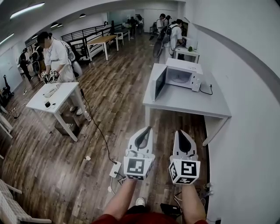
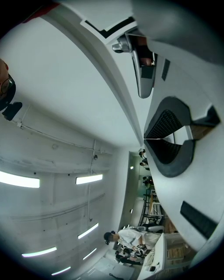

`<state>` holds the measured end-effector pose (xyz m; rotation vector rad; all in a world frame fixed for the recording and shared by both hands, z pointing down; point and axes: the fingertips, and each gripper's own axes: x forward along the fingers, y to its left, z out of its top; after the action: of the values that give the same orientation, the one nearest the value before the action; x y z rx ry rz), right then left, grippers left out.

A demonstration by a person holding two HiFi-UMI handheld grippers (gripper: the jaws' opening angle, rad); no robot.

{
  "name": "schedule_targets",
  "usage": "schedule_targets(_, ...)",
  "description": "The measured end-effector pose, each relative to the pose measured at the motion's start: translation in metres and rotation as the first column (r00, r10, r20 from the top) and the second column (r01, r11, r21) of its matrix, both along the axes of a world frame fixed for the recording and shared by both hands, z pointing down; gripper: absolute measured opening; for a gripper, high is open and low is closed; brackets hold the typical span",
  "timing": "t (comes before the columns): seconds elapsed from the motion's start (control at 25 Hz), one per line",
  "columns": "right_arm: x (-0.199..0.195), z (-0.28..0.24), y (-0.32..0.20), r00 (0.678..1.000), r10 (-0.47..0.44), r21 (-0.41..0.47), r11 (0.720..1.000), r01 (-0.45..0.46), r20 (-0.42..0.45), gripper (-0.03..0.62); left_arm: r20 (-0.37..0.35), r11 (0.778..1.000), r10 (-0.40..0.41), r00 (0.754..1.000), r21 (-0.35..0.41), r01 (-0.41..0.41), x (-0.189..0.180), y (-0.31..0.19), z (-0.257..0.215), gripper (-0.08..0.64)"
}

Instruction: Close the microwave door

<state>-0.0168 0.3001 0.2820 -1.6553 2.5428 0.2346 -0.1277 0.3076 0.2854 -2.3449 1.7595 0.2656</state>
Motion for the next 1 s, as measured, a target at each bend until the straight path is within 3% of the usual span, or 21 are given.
schedule_targets(0.24,-0.035,0.0,-0.047,1.0,0.007,0.0,1.0,-0.007,-0.004,0.026,-0.006,1.0,0.01,1.0,0.003,-0.01,-0.037,-0.047,0.001,0.029)
schedule_targets(0.48,-0.051,0.005,-0.085,1.0,0.024,0.003,1.0,-0.024,-0.004,0.026,-0.003,0.999,0.037,0.999,0.003,-0.037,-0.051,-0.087,0.007,0.028)
schedule_targets(1.0,-0.032,0.009,-0.19,0.999,0.027,0.012,1.0,-0.027,0.024,0.026,0.016,0.999,0.038,0.999,0.004,-0.038,-0.037,-0.186,0.016,0.029)
